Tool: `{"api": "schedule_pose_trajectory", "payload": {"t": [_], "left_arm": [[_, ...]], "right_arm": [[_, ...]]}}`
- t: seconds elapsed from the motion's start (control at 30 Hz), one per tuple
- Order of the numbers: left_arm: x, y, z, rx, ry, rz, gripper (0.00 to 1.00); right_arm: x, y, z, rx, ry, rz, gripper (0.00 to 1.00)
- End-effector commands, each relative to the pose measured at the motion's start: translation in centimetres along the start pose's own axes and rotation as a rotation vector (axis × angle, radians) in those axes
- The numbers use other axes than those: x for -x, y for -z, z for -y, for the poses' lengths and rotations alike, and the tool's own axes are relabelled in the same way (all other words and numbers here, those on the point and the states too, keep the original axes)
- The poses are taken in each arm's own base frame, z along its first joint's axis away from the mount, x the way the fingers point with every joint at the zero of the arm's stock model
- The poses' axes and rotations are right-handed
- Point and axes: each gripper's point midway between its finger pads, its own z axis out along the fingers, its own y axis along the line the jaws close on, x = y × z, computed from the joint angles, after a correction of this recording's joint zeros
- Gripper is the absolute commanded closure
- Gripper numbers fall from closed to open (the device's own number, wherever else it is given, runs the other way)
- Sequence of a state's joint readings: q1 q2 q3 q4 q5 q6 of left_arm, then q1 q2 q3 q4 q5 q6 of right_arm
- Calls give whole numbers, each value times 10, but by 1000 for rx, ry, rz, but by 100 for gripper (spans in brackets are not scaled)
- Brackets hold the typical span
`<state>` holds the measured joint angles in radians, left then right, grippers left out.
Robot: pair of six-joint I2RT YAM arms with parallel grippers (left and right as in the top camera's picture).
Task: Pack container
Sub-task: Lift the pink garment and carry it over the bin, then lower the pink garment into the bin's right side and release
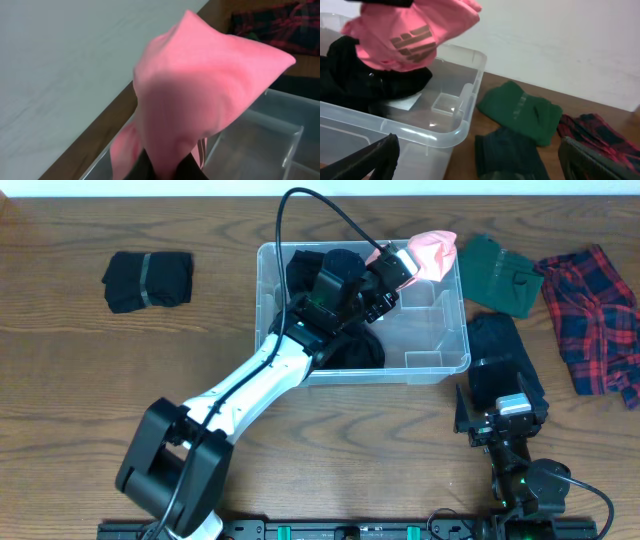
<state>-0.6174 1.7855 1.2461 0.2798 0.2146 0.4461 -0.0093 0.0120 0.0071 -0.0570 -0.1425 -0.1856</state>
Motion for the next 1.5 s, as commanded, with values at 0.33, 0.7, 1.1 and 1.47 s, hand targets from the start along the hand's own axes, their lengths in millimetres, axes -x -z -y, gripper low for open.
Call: {"api": "schedule_pose_trajectory", "payload": {"t": [0.33, 0.7, 1.1, 1.47], "left_arm": [[-21, -35, 2, 16, -14, 13, 94], [-58, -54, 18, -22, -3, -61, 84], [-48, -42, 41, -76, -11, -97, 2], [2, 16, 57, -132, -20, -115, 8]], "right_arm": [[-1, 0, 2, -7, 6, -1, 1], [-1, 0, 2, -7, 6, -1, 1], [-1, 0, 2, -7, 6, -1, 1], [-1, 0, 2, -7, 6, -1, 1]]}}
